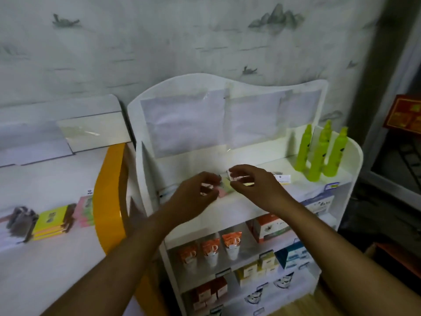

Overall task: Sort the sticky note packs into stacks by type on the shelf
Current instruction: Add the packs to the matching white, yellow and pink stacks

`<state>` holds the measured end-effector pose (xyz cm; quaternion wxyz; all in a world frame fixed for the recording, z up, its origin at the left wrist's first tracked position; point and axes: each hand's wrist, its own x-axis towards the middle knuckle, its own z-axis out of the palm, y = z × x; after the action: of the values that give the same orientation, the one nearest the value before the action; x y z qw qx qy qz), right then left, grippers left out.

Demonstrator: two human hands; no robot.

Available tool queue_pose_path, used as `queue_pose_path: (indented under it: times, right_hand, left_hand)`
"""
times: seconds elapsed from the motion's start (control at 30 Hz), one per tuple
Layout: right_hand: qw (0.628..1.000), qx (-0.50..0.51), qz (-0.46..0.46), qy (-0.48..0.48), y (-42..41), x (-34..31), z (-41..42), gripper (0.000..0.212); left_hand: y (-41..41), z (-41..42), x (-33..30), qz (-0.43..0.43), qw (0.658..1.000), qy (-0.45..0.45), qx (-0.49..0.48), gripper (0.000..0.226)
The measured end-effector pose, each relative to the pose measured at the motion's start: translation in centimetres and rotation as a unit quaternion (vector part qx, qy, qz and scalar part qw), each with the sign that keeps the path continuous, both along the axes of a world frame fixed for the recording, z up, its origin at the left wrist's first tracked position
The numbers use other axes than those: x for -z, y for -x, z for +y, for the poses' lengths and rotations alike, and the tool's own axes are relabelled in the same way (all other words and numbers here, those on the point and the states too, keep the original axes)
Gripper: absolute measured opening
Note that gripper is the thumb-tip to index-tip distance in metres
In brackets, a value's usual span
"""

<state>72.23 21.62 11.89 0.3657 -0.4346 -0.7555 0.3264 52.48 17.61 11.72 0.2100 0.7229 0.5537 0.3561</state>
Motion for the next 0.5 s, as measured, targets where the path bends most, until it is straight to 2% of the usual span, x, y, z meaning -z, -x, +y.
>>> queue_pose_path:
  times: [0.2,0.37,0.5]
  right_hand:
    - [0.998,0.028,-0.056,0.033,-3.3,2.0,7.7,0.031]
    - [0.995,0.066,-0.059,0.044,-8.2,3.4,13.9,0.023]
    - [0.992,0.074,-0.082,0.066,-11.0,5.6,17.4,0.024]
  left_hand:
    - [-2.2,8.6,4.3,-0.078,0.996,0.037,-0.01,0.02]
    - [-4.0,14.6,6.7,-0.078,0.994,0.065,-0.033,0.018]
    - [-5.5,17.8,8.0,-0.03,0.995,0.09,-0.037,0.022]
